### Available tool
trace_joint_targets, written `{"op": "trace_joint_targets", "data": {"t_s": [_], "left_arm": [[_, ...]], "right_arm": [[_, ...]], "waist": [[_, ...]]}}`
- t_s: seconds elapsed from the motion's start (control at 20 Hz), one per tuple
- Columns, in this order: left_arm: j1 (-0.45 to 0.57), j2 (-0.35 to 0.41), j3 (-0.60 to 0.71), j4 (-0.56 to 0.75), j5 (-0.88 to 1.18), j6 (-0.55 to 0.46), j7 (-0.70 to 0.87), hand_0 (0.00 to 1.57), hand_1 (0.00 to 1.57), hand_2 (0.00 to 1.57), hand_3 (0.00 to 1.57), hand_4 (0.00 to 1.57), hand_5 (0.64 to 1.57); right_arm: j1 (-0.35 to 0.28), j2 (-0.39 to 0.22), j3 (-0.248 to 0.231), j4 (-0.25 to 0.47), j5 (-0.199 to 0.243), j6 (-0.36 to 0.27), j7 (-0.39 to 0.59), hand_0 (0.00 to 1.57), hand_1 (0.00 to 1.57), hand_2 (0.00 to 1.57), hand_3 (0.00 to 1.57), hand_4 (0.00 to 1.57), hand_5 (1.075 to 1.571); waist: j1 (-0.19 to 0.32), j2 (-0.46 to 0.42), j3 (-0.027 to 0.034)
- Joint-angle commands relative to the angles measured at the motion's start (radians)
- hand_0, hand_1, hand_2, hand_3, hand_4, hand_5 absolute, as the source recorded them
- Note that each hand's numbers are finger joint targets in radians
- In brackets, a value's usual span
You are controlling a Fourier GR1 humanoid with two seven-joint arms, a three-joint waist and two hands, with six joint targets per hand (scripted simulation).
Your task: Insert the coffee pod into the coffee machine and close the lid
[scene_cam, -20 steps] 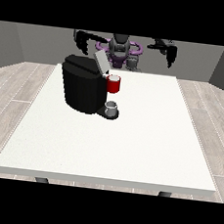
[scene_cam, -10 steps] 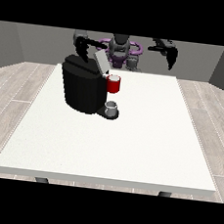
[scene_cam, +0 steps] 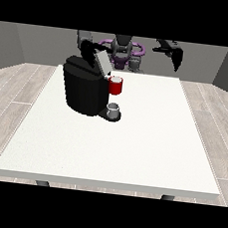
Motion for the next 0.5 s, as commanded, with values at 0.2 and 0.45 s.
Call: {"op": "trace_joint_targets", "data": {"t_s": [0.2, 0.45], "left_arm": [[0.009, 0.008, -0.022, 0.0, -0.016, 0.028, -0.017, 0.0, 0.0, 0.0, 0.0, 0.0, 1.571], [0.028, 0.01, -0.022, 0.021, -0.003, 0.021, -0.06, 0.0, 0.0, 0.0, 0.0, 0.0, 1.571]], "right_arm": [[-0.079, 0.021, 0.014, 0.057, 0.018, 0.001, 0.015, 0.0, 0.0, 0.0, 0.0, 0.0, 1.571], [-0.105, 0.023, 0.012, 0.075, 0.03, 0.001, -0.015, 0.0, 0.0, 0.0, 0.0, 0.0, 1.571]], "waist": [[-0.011, 0.026, 0.0014], [-0.008, 0.045, 0.0014]]}}
